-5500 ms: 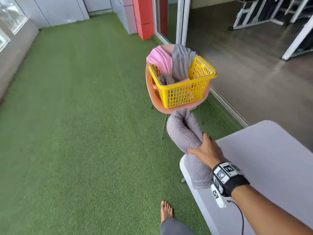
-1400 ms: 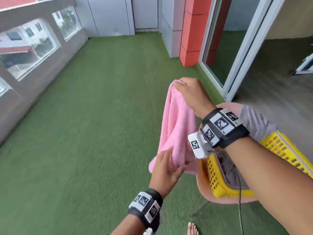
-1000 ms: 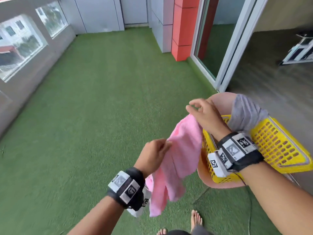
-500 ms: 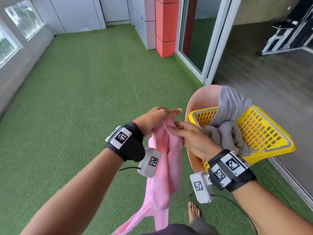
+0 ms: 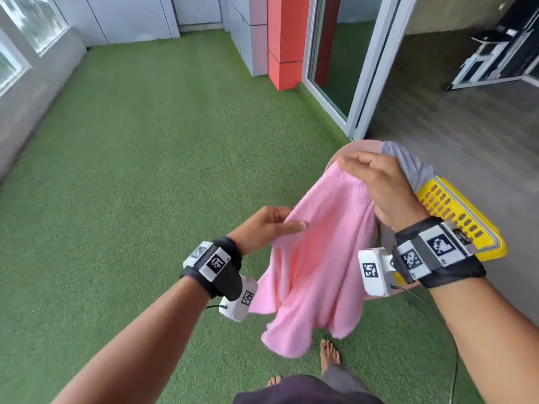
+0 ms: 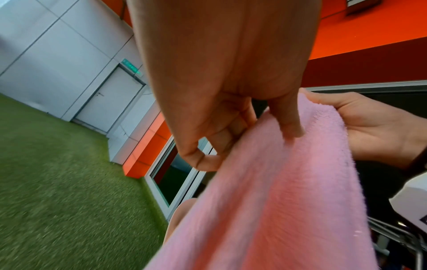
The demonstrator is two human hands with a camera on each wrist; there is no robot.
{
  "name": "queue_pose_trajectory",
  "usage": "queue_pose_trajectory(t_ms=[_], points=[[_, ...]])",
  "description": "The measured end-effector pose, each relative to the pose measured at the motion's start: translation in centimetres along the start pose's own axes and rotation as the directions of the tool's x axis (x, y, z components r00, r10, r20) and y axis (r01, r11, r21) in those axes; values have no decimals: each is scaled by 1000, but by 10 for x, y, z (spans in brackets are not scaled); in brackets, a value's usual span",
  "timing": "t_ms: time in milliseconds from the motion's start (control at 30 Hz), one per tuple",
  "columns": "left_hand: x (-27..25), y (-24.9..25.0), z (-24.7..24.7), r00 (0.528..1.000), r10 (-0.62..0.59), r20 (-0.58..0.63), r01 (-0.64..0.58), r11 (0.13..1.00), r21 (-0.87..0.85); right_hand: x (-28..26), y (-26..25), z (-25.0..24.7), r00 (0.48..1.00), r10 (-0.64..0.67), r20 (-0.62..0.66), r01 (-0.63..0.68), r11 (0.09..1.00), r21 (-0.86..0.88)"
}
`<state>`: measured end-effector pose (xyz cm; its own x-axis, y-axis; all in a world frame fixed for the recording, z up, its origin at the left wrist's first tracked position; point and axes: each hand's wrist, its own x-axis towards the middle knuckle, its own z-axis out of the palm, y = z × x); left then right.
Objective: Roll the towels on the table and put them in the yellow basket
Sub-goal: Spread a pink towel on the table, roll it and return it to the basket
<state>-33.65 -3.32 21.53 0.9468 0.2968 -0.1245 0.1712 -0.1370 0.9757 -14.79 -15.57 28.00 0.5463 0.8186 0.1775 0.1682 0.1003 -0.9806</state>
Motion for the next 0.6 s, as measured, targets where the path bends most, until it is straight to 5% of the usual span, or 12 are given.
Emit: queue_pose_trajectory(t_ms=[167, 267, 333, 433, 600], points=[[-7, 0, 3, 993, 53, -105, -58, 997, -49, -2, 31, -28, 997, 3, -81, -21, 974, -224], [11, 25, 7, 980, 159, -122, -150, 985, 82, -13, 49, -18, 983, 72, 169, -2, 925, -380], [25, 44, 11, 971, 224, -89, -200, 955, 217, -22, 52, -6, 940, 175, 293, -109, 968, -226], [37, 57, 11, 972, 229, -50, -216, 957, 194, -28, 49, 0, 947, 207, 247, -245, 960, 136], [24, 50, 11, 995, 96, -5, -96, 995, 34, -14, 16, -19, 995, 41, -95, -17, 968, 249]])
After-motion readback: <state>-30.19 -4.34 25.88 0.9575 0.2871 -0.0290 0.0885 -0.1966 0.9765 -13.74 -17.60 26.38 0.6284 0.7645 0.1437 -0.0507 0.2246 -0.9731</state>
